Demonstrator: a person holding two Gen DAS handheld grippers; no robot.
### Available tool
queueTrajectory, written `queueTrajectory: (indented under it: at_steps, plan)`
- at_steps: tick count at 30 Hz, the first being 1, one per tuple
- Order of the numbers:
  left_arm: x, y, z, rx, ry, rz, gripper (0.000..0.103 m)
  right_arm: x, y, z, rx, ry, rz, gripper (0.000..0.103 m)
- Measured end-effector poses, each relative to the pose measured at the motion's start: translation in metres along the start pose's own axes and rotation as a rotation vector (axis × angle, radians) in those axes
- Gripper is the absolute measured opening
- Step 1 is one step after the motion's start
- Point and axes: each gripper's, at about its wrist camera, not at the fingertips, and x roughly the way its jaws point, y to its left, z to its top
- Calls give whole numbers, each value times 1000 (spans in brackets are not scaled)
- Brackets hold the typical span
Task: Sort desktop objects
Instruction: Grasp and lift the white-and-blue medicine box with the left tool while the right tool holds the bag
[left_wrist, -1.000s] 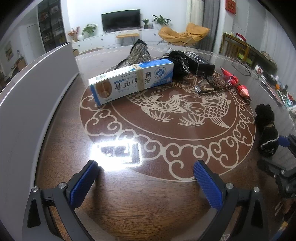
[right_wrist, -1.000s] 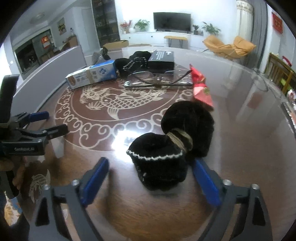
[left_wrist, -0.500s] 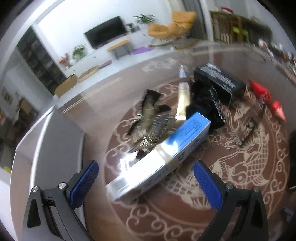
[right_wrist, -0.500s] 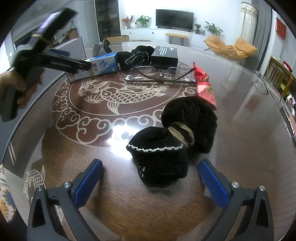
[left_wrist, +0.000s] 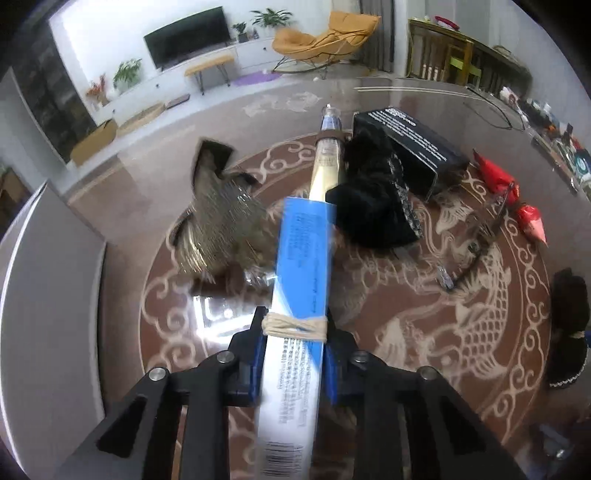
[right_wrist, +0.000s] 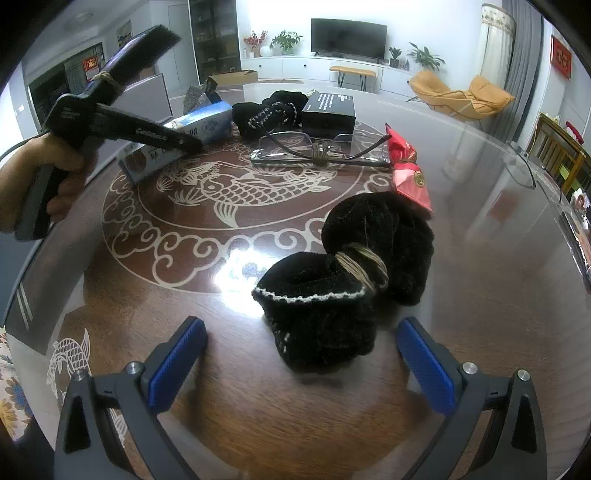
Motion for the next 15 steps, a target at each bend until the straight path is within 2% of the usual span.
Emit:
queueTrajectory:
  at_steps: [2,6,9,10,12,14,15]
  plan:
    - [-7,2,-13,-55,7,-38,25,0,0,0,0,0,0,103]
    - [-28,0,-48,-184,28,-164,25,0,0,0,0,0,0,103]
    - [-45,1,-82,-238,32,-262,27,0,0,0,0,0,0,103]
    - [-48,3,-90,-254,28,-273,28,0,0,0,0,0,0,103]
    - [-51,8,-101,-292,13,-272,35,0,0,0,0,0,0,103]
    - [-55,14,-105,-305,1,-226,68,0,0,0,0,0,0,103]
    - [-56,21,-110,-321,0,-166,74,0,1,0,0,0,0,103]
